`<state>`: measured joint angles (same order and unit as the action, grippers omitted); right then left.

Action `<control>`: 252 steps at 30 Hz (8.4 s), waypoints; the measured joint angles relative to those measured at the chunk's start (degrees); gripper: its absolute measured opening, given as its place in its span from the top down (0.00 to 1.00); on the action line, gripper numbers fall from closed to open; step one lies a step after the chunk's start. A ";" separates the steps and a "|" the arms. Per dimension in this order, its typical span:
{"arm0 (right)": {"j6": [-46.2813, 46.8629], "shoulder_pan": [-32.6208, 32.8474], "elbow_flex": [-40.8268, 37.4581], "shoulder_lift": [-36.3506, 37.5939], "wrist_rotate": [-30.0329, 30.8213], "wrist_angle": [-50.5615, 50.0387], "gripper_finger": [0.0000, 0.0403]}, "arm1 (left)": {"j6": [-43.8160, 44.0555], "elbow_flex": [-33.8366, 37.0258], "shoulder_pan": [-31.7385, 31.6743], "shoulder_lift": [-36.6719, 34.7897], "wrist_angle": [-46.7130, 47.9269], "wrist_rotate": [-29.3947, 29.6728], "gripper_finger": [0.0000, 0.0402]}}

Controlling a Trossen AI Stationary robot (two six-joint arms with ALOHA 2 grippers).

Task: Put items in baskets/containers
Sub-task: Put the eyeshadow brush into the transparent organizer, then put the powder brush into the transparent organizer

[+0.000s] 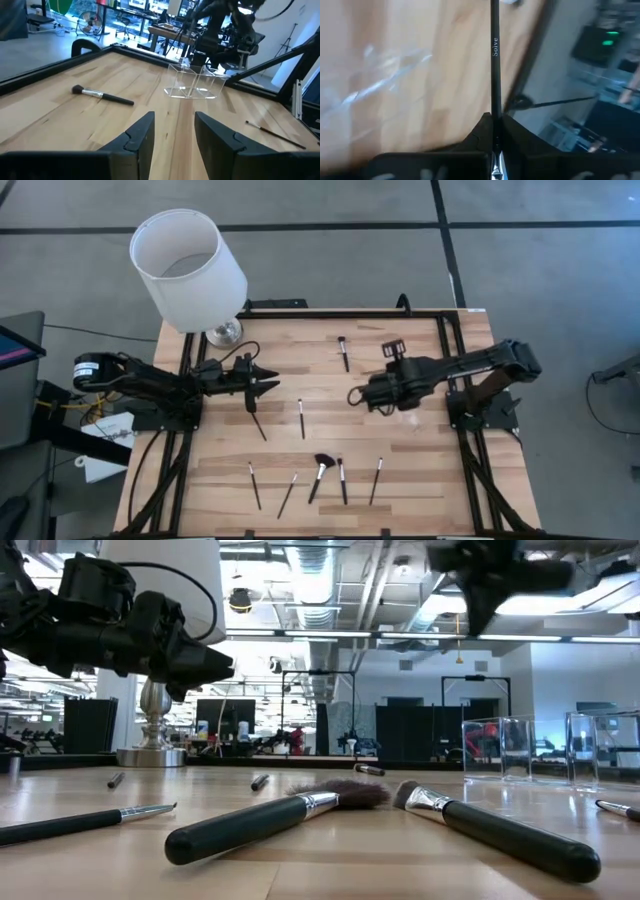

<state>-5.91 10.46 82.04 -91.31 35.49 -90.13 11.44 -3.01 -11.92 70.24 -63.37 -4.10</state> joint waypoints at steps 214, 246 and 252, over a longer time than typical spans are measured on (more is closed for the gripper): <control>123.12 21.71 -35.57 -7.37 54.65 29.62 0.89 | 6.14 -9.38 5.98 0.51 -1.12 -3.45 0.66; 54.63 20.50 -23.63 -7.30 54.48 65.20 0.88 | 12.02 -35.23 12.79 25.55 -0.79 6.03 0.66; 42.98 17.76 -22.99 -7.30 51.94 75.79 0.89 | 12.02 -35.23 12.79 25.55 -0.75 6.03 0.66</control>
<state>37.07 28.22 59.05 -98.61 87.44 -14.33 23.46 -38.24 0.86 95.79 -64.12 1.93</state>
